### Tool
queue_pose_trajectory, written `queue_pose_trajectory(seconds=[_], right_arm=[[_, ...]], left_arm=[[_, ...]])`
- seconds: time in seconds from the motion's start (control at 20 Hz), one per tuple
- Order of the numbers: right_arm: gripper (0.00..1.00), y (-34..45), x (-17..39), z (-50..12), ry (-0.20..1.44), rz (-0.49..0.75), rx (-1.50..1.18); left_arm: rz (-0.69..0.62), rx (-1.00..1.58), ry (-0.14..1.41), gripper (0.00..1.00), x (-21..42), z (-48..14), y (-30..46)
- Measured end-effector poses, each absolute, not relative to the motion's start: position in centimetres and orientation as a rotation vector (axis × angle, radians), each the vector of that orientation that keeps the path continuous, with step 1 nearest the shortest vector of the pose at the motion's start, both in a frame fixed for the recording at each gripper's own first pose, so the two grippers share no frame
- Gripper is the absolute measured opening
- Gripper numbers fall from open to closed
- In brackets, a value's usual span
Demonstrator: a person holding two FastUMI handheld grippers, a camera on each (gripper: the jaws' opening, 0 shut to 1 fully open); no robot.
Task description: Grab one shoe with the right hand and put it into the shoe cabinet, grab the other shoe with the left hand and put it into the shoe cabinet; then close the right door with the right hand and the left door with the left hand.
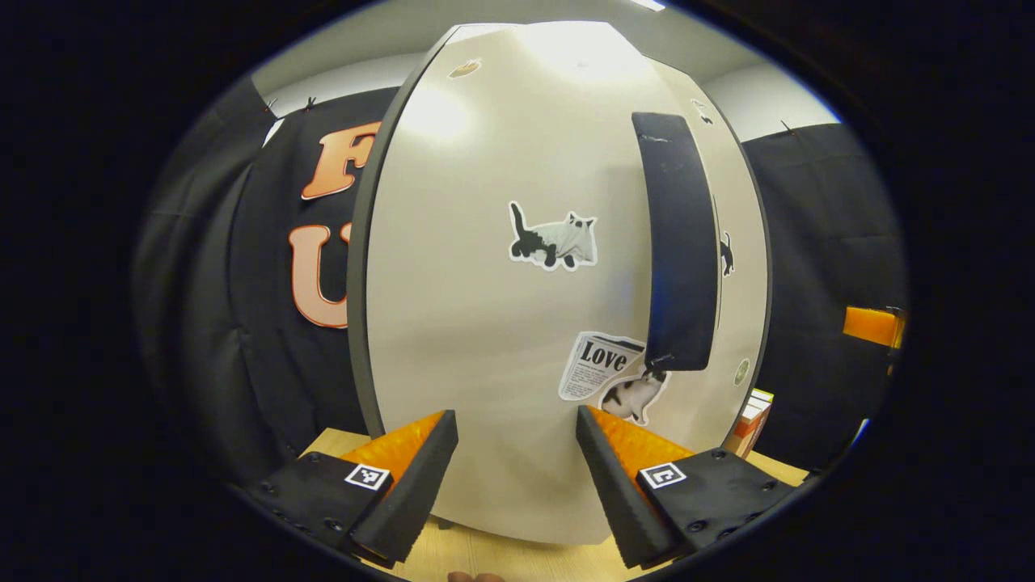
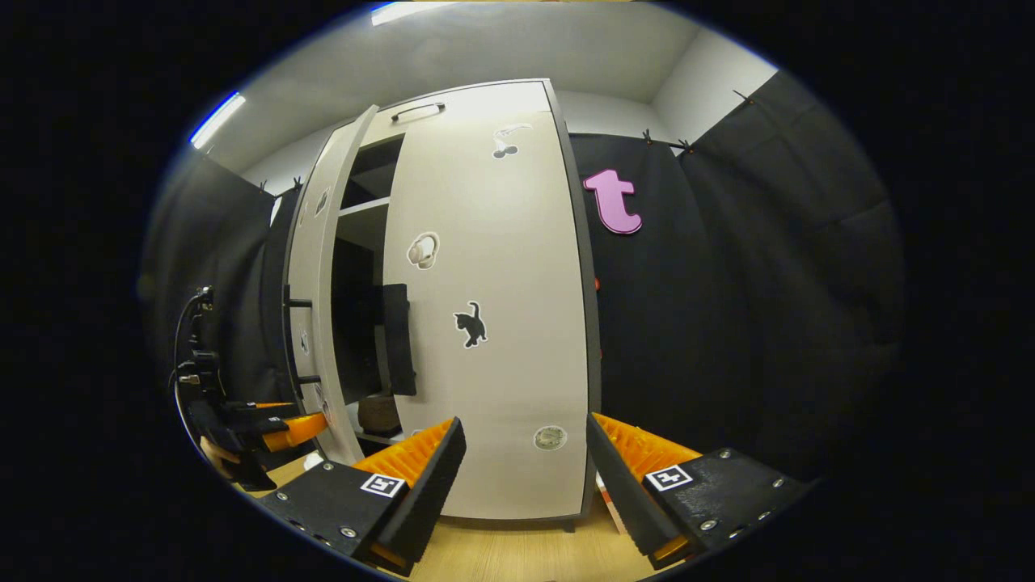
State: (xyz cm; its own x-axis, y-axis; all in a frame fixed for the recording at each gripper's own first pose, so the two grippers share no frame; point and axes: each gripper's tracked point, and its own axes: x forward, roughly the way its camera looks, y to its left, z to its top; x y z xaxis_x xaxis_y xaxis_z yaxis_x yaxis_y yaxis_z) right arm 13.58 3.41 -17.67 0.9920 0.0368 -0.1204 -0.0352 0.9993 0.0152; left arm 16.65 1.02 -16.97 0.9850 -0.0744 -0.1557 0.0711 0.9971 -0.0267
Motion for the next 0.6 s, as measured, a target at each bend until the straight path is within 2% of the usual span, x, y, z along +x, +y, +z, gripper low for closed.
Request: queue_pose_trajectory(seconds=[0.05,0.1,0.35,0.6], right_arm=[[0.92,3.3,13.7,-17.7,0.122,0.034,0.012],[0.93,3.2,14.0,-17.8,0.122,0.032,0.013],[0.92,3.2,14.8,-18.7,0.136,0.037,0.009],[0.93,3.4,15.7,-19.5,0.147,0.040,0.006]], left_arm=[[-0.069,-0.021,0.155,0.97,16.8,-16.9,1.1],[-0.066,-0.019,0.155,0.94,17.1,-17.0,0.9],[-0.050,-0.015,0.141,0.94,18.6,-17.5,0.7],[-0.023,0.012,0.131,0.99,18.5,-17.2,0.7]])
